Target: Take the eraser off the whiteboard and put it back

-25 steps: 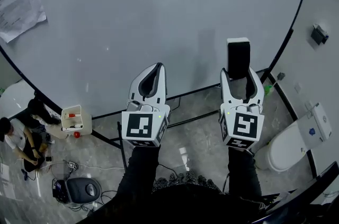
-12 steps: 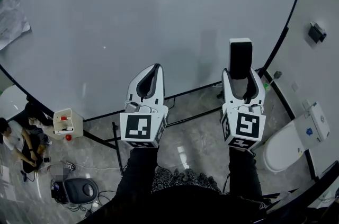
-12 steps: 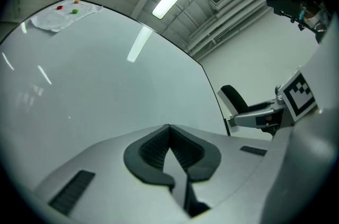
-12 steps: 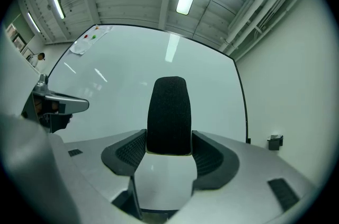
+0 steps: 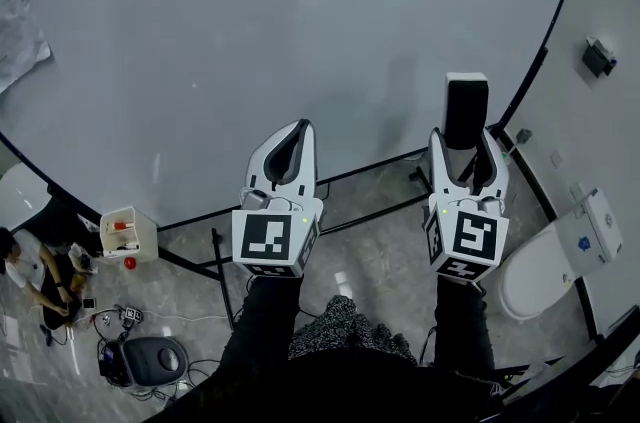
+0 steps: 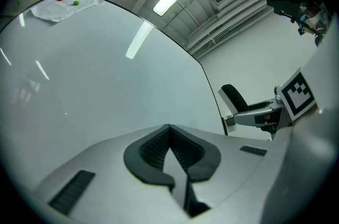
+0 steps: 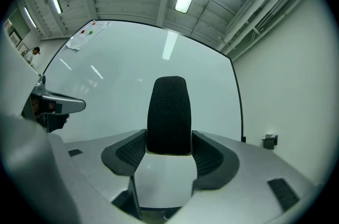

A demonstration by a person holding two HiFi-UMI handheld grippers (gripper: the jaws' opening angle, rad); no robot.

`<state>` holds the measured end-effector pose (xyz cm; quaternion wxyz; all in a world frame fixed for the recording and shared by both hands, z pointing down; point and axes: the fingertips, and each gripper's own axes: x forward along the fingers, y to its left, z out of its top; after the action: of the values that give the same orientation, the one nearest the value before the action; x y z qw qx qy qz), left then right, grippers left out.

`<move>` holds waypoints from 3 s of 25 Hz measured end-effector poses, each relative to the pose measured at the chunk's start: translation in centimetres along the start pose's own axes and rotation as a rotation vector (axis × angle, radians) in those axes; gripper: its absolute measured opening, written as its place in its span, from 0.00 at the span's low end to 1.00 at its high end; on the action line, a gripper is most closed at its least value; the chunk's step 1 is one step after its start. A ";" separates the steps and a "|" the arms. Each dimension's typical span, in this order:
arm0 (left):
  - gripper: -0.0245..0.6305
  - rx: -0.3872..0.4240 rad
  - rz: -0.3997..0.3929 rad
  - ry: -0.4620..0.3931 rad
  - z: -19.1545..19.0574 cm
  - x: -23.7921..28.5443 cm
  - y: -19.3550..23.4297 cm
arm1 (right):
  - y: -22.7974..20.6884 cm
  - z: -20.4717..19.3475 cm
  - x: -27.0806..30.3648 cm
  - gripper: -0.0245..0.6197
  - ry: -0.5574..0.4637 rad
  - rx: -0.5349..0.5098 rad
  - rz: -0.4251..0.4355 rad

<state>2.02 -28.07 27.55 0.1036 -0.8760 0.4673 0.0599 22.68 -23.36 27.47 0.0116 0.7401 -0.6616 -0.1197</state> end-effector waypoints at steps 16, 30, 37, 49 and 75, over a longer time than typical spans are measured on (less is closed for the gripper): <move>0.05 -0.018 -0.127 -0.041 -0.2 2.1 0.8 | 0.1 -0.5 -0.2 0.47 0.025 -0.012 -0.136; 0.05 -0.014 -0.148 -0.036 -0.7 4.9 -1.1 | -4.6 -2.8 0.8 0.47 0.058 0.006 -0.197; 0.05 -0.007 -0.073 -0.039 0.1 7.4 -3.6 | -9.4 -3.2 3.7 0.47 0.047 0.017 -0.146; 0.05 0.031 0.041 -0.036 0.2 10.8 -6.5 | -15.7 -5.3 8.3 0.47 0.058 0.052 -0.068; 0.05 0.094 0.204 0.019 -0.1 12.3 -9.0 | -20.1 -8.1 17.2 0.47 0.050 0.060 0.111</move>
<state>16.29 -33.12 26.27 0.1337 -0.8185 0.5573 0.0397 45.56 -38.91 28.99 0.0125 0.7050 -0.7045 -0.0803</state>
